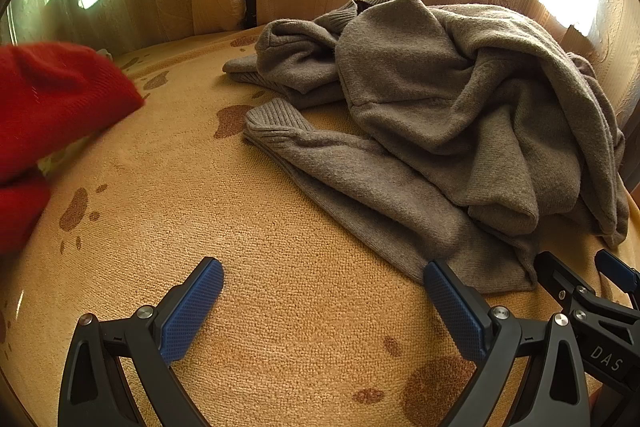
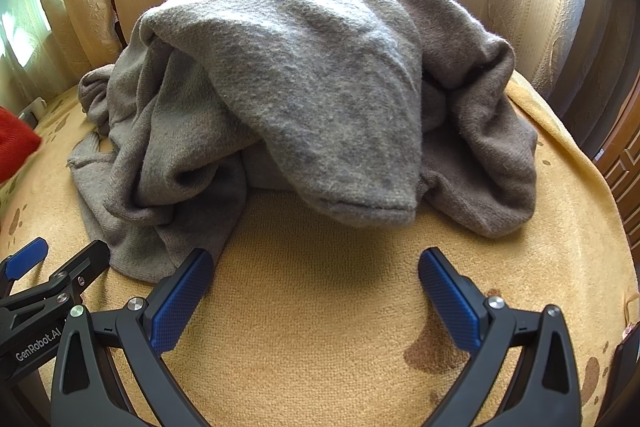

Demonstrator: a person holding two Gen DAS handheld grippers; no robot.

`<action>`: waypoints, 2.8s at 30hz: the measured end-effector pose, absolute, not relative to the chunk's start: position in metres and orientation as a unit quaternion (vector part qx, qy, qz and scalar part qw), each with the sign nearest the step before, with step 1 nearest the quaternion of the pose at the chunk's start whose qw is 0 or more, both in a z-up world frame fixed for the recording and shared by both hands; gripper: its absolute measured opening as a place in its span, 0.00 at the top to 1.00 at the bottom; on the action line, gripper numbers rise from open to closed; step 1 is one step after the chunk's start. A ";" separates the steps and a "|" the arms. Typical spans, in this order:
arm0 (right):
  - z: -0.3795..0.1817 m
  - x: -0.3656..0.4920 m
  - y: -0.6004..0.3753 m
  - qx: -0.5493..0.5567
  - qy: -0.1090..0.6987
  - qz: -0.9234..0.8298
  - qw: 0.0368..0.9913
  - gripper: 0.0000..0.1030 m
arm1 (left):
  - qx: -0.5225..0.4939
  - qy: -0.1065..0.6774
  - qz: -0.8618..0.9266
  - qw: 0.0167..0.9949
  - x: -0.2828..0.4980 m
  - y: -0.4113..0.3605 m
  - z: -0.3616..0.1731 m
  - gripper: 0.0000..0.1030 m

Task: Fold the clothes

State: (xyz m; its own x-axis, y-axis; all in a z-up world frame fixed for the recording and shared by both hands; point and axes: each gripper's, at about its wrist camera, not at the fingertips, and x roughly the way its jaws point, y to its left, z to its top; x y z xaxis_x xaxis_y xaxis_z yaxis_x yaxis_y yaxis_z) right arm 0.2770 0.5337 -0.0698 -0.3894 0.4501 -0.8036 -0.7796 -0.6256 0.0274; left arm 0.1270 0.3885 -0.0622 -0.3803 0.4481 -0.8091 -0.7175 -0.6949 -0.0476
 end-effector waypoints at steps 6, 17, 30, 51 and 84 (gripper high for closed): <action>-0.069 0.276 0.533 -0.401 0.205 0.808 0.380 0.00 | -0.427 0.158 0.816 0.357 0.127 0.388 -0.062 0.01; -0.065 0.274 0.530 -0.400 0.206 0.808 0.380 0.00 | -0.427 0.158 0.815 0.357 0.126 0.387 -0.062 0.01; -0.063 0.275 0.528 -0.400 0.205 0.809 0.379 0.00 | -0.427 0.158 0.815 0.358 0.125 0.387 -0.063 0.01; -0.063 0.278 0.527 -0.399 0.205 0.810 0.378 0.00 | -0.427 0.158 0.815 0.358 0.125 0.397 -0.068 0.01; -0.061 0.272 0.529 -0.398 0.205 0.810 0.379 0.00 | -0.427 0.158 0.815 0.358 0.127 0.396 -0.067 0.01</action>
